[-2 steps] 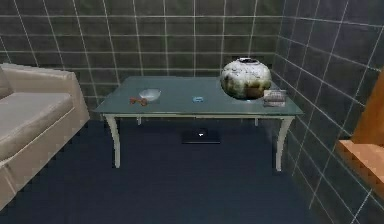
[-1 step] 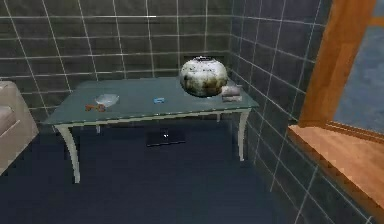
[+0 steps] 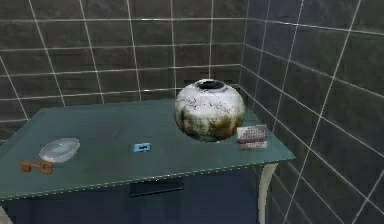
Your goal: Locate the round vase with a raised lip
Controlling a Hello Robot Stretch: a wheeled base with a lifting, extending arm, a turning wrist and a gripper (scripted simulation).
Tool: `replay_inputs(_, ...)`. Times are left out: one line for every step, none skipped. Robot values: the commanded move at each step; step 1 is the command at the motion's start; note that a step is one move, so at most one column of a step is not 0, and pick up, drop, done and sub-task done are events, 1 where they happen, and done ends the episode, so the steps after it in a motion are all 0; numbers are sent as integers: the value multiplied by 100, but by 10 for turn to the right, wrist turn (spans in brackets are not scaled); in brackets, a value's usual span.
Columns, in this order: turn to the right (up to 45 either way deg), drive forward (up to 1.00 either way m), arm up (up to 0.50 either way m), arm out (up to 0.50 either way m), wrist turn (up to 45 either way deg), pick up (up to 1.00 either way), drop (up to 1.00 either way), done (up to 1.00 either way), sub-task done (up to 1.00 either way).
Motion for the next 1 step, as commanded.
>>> replay_inputs(0, 0, 0, 0, 0, 0, 0, 100, 0)
